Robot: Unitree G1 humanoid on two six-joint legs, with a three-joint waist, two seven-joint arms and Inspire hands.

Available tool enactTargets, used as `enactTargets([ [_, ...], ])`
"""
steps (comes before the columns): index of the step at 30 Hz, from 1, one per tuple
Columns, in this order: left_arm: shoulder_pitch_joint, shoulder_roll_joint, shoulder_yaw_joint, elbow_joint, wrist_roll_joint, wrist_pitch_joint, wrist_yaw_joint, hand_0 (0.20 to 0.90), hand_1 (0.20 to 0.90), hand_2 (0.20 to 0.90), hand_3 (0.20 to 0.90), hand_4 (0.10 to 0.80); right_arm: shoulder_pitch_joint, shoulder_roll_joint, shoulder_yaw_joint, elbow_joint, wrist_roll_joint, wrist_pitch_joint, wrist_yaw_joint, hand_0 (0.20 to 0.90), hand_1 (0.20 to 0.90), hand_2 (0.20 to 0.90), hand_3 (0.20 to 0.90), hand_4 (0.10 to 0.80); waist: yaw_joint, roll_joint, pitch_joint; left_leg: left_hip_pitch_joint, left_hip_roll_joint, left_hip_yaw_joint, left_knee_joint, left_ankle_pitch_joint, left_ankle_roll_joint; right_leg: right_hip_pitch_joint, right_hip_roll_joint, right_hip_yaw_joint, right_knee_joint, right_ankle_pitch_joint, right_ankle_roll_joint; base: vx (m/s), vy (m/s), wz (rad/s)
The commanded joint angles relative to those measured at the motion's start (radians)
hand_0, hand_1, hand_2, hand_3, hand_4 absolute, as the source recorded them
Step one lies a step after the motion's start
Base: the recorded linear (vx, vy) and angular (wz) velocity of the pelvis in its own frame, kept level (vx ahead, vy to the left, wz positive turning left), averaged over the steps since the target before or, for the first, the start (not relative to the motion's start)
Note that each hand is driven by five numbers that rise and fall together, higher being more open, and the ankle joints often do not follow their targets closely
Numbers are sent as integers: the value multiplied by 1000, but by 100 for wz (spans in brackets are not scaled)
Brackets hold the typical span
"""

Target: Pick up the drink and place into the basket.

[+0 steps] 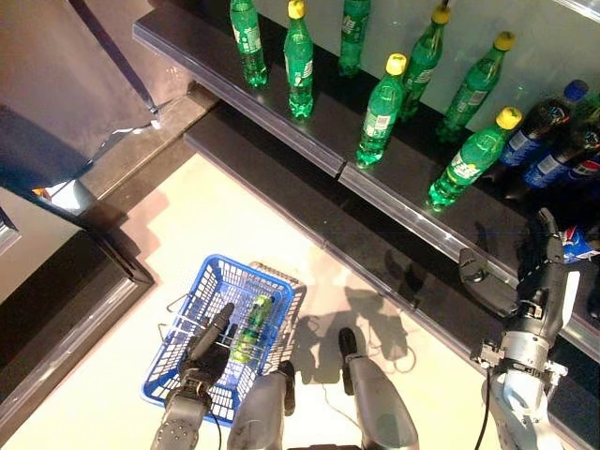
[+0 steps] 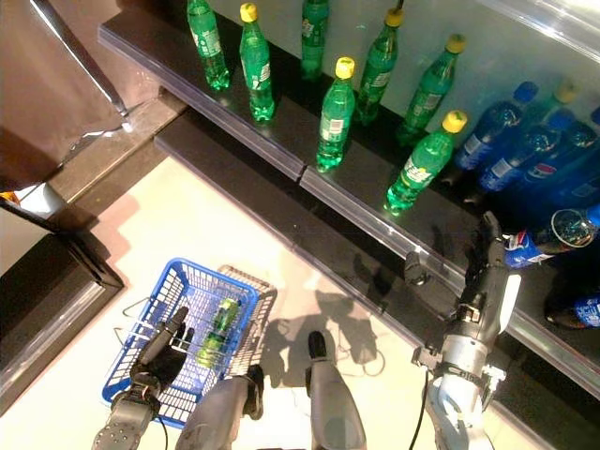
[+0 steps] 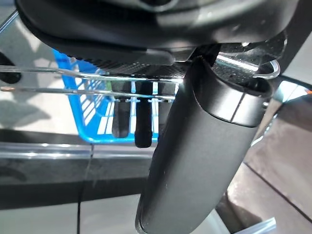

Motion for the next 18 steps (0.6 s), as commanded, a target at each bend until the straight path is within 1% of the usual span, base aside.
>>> enactTargets([
  [1,20,132,73,-169,-47,-82,-64,300,300,300,200,100,-44,-44,-9,-79,-18,-81,-44,900,900,900,900,800,22,-10,-120,-151,-74,-75,18,79,-12,14,15,-23,40,-98,80,-129,-15,2],
  [4,-12,139,68,-161,-58,-103,-58,300,300,300,200,100,-81,-41,17,-71,-10,-85,-79,900,900,900,900,800,27,-11,-108,-186,-76,-78,21,77,-10,-15,24,-20,37,-98,84,-125,-30,2],
  [10,-64,155,58,-131,-67,-144,-71,300,300,300,200,100,-142,-22,54,-30,51,-130,-124,900,900,900,900,800,35,-20,-88,-242,-70,-79,24,70,-8,-52,41,-20,20,-98,84,-104,-43,3],
  [14,-92,160,62,-98,-71,-158,-89,300,300,300,200,100,-175,-4,53,7,77,-164,-129,900,900,900,900,800,38,-25,-77,-262,-69,-79,16,71,-8,-64,45,-25,3,-95,80,-61,-25,2],
  [18,-120,164,64,-87,-71,-164,-89,300,300,300,200,100,-212,-9,36,13,77,-167,-136,900,900,900,900,800,39,-28,-62,-272,-67,-80,3,77,-8,-72,47,-28,-11,-89,74,-49,-14,0],
])
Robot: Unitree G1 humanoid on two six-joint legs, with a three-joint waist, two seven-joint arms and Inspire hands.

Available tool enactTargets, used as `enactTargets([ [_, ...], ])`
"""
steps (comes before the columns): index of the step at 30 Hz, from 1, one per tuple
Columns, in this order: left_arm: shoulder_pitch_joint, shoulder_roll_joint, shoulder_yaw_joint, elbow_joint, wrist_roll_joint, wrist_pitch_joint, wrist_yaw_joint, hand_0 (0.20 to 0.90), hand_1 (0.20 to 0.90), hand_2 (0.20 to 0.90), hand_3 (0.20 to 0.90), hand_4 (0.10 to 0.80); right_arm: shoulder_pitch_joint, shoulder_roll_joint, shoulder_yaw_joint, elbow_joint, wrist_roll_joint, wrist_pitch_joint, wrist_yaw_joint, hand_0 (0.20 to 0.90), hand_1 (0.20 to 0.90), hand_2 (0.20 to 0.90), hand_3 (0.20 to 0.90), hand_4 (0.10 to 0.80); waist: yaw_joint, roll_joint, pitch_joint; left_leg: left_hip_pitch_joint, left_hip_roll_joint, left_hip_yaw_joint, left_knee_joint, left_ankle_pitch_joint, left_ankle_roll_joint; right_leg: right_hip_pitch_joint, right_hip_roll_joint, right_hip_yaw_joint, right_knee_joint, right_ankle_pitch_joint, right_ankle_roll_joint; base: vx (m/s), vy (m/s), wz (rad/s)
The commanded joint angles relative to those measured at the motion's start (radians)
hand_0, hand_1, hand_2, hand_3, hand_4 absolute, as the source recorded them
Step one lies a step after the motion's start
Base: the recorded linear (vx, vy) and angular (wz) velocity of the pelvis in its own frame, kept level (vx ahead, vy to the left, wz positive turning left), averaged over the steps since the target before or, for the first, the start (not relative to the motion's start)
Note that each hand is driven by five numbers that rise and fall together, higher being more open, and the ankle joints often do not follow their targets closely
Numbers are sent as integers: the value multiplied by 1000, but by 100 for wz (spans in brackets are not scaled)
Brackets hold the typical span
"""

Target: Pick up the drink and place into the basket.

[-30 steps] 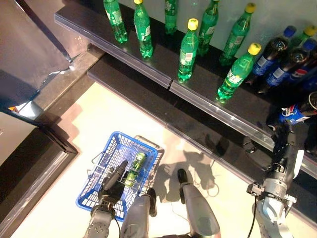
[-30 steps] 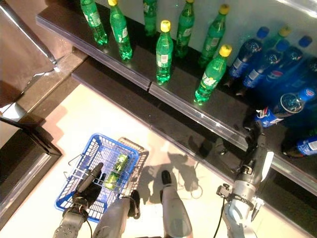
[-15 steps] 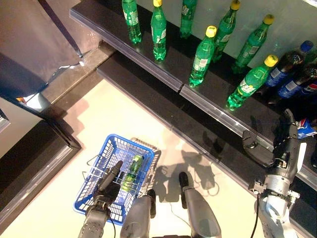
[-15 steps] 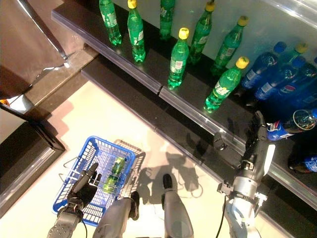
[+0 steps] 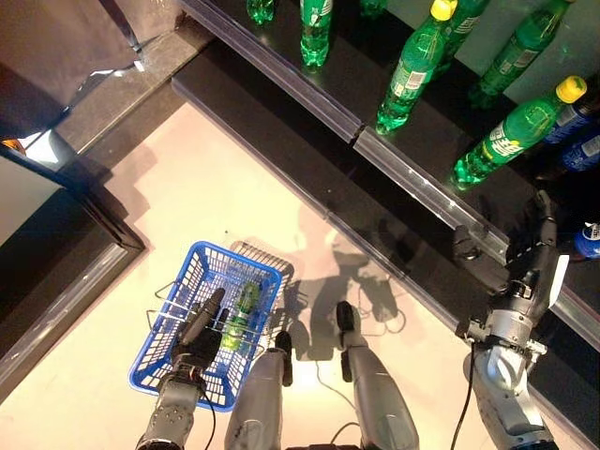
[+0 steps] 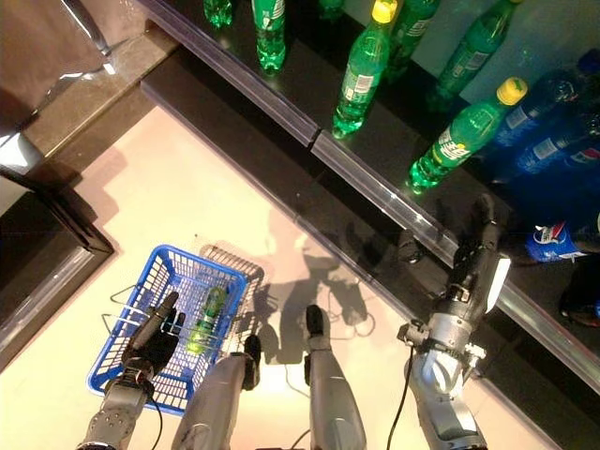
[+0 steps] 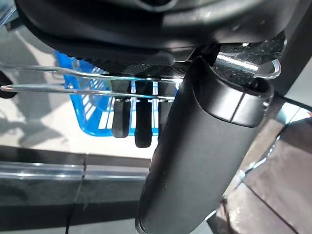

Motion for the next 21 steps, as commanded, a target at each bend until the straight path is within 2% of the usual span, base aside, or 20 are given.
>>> enactTargets([
  [1,-37,125,65,-108,-20,-122,-94,300,300,300,200,100,-59,-13,-50,-58,-7,-128,-46,900,900,900,900,800,30,-10,-63,-69,-65,-67,-44,67,-24,47,50,-29,94,-170,49,-49,-13,-2],
  [12,-103,128,74,-111,-25,-146,-94,300,300,300,200,100,-147,-35,-107,-104,1,-154,-68,900,900,900,900,800,24,-23,-7,-72,-53,-70,-87,85,-26,55,42,-26,33,-136,38,-63,-8,-2],
  [17,-158,148,76,-101,-40,-153,-87,300,300,300,200,100,-232,-49,-125,-80,59,-158,-34,900,900,900,900,800,20,-29,31,-80,-42,-74,-87,85,-26,55,30,-32,19,-125,37,-74,-13,-3],
  [21,-212,179,76,-81,-60,-148,-80,300,300,300,200,100,-308,-44,-124,-34,151,-169,5,900,900,900,900,800,15,-34,31,-109,-31,-73,-90,85,-24,31,22,-41,12,-120,35,-59,-12,-1],
])
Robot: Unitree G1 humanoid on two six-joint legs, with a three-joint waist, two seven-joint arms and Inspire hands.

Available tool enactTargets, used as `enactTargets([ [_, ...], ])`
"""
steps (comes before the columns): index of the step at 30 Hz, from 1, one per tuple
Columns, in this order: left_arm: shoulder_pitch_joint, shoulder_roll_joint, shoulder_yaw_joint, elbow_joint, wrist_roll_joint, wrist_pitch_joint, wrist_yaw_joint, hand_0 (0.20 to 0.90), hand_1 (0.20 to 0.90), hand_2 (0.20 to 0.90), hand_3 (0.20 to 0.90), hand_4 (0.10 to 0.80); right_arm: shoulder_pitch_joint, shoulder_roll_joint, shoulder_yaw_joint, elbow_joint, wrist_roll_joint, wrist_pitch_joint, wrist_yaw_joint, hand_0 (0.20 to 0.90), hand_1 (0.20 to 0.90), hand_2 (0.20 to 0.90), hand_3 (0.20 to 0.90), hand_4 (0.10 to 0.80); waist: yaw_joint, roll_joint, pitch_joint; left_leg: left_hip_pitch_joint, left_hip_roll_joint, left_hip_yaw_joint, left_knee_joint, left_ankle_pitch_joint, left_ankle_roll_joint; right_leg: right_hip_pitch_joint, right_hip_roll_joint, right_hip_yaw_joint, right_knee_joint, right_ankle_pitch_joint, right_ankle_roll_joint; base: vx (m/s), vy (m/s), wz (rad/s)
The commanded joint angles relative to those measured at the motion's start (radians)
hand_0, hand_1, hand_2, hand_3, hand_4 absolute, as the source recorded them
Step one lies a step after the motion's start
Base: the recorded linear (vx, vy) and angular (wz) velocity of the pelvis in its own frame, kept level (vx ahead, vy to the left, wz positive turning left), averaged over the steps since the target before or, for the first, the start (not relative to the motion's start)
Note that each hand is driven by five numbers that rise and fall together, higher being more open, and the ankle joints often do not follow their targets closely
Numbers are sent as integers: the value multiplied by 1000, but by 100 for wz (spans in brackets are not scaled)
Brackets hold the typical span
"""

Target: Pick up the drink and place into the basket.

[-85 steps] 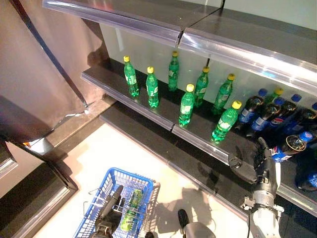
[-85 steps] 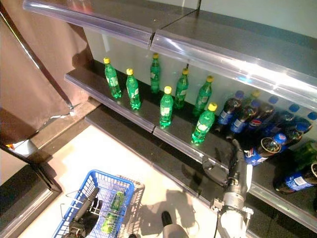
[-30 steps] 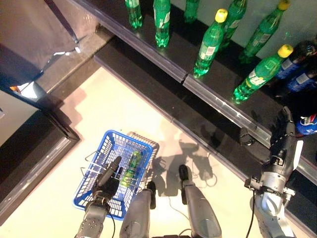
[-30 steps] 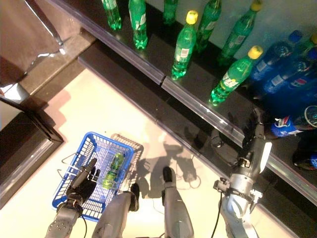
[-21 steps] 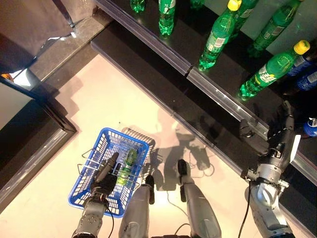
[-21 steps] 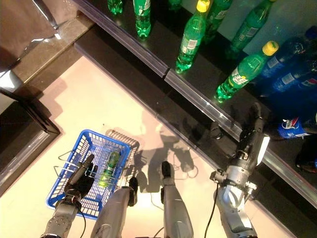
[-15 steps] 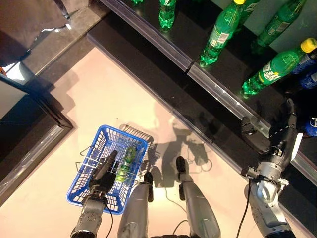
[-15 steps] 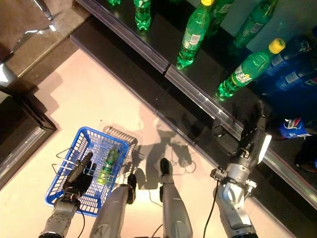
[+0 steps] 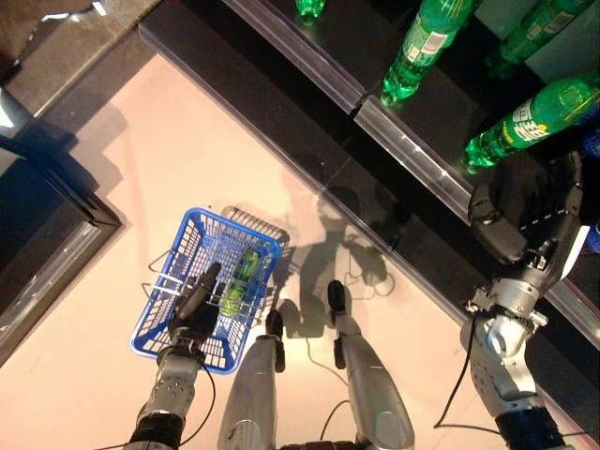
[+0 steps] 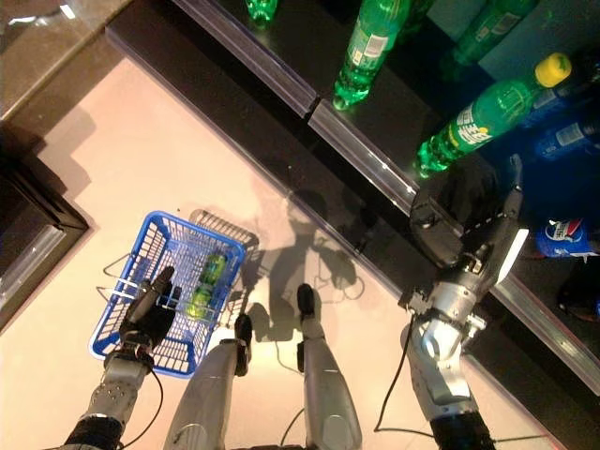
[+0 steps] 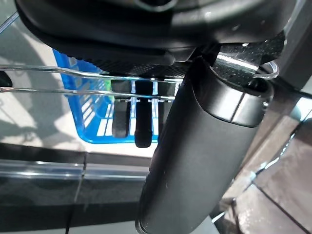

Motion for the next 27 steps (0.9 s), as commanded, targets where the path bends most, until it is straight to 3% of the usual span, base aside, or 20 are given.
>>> enactTargets([
  [1,-69,148,81,-118,-32,-120,-77,300,300,300,200,100,-115,-40,-114,-61,61,-119,31,900,900,900,900,800,15,6,-12,-46,-36,-80,-71,80,-24,88,19,-48,54,-160,48,-54,-12,0],
  [12,-193,193,74,-87,-61,-104,-31,300,300,300,200,100,-280,-63,-119,18,96,-69,51,900,900,900,900,800,7,11,-12,-104,-27,-76,-67,81,-18,14,9,-64,79,-161,46,-42,2,0],
  [27,-283,188,48,-36,-81,-100,-24,300,300,300,200,100,-411,-115,-153,152,147,-57,48,900,900,900,900,800,6,34,-12,-136,-39,-73,-58,75,-7,-68,-7,-76,149,-183,45,-5,8,0],
])
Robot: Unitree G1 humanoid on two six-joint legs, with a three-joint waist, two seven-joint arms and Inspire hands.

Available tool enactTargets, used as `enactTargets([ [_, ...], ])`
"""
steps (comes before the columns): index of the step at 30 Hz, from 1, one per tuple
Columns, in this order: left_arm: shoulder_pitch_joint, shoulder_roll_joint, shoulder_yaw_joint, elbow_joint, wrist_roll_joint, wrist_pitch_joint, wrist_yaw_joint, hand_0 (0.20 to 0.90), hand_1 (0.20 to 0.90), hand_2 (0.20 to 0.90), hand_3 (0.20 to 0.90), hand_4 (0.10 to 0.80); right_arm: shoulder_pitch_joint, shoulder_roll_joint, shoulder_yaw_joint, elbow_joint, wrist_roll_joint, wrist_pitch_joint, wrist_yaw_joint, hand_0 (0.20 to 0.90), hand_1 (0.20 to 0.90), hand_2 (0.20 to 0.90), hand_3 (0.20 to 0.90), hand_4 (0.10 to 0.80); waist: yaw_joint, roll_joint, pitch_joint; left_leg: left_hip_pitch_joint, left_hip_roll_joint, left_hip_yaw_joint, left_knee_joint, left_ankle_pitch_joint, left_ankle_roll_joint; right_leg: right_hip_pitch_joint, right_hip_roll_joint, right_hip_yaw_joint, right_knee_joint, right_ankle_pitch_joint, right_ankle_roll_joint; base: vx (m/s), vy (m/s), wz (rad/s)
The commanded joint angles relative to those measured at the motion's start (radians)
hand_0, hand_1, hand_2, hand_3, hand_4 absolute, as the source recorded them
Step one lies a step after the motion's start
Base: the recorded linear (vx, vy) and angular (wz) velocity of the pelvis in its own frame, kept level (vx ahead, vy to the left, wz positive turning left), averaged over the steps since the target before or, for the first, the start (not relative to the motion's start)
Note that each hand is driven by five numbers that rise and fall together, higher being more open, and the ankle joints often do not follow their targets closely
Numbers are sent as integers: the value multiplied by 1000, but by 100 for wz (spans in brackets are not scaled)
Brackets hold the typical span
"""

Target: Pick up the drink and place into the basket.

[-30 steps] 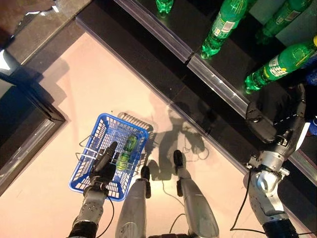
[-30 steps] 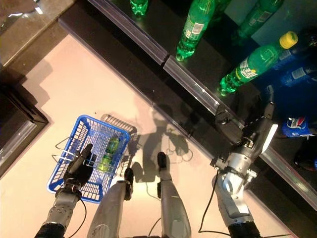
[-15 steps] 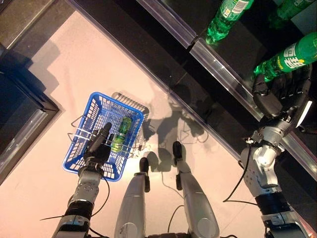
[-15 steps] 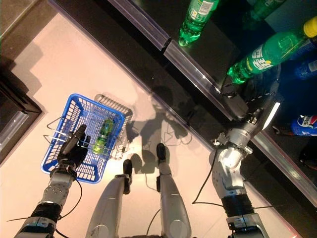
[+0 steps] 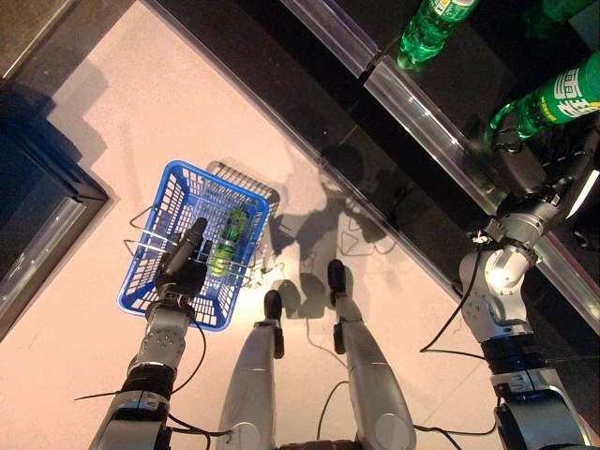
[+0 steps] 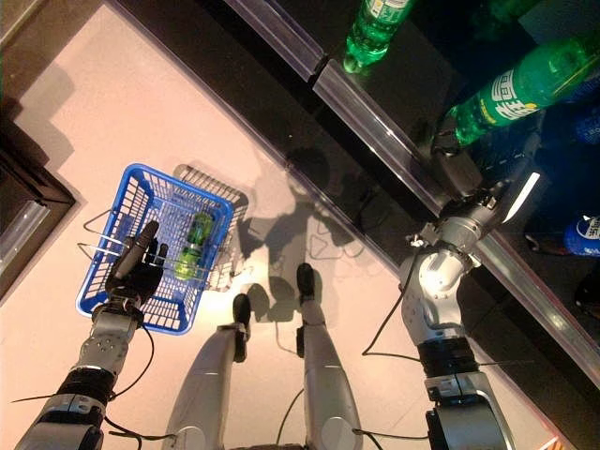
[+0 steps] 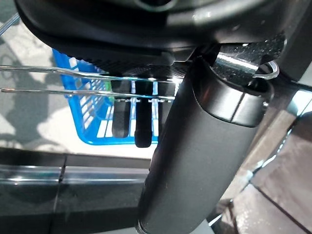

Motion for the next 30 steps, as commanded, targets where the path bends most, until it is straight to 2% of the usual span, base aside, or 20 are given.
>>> enactTargets([
  [1,-76,104,53,-113,-35,-97,-67,300,300,300,200,100,-72,-127,-117,-61,-14,-75,19,900,900,900,900,800,8,37,-15,-27,-38,-72,-61,60,-2,51,1,-71,129,-189,51,0,0,0],
  [11,-105,95,37,-78,-45,-83,-79,300,300,300,200,100,-147,-173,-137,45,52,-82,68,900,900,900,900,800,11,54,-15,-29,-47,-71,-55,55,3,14,-8,-73,179,-203,51,-1,5,1],
  [20,-122,97,26,-51,-60,-63,-86,300,300,300,200,100,-220,-237,-123,162,78,-30,141,900,900,900,900,800,20,66,-15,-26,-55,-76,-53,54,9,-15,-12,-74,226,-216,49,0,6,2],
  [30,-112,81,18,-36,-59,-57,-104,300,300,300,200,100,-243,-270,-110,220,67,14,207,900,900,900,900,800,24,68,-15,-12,-62,-85,-57,56,15,-28,-14,-74,261,-223,45,10,3,4],
])
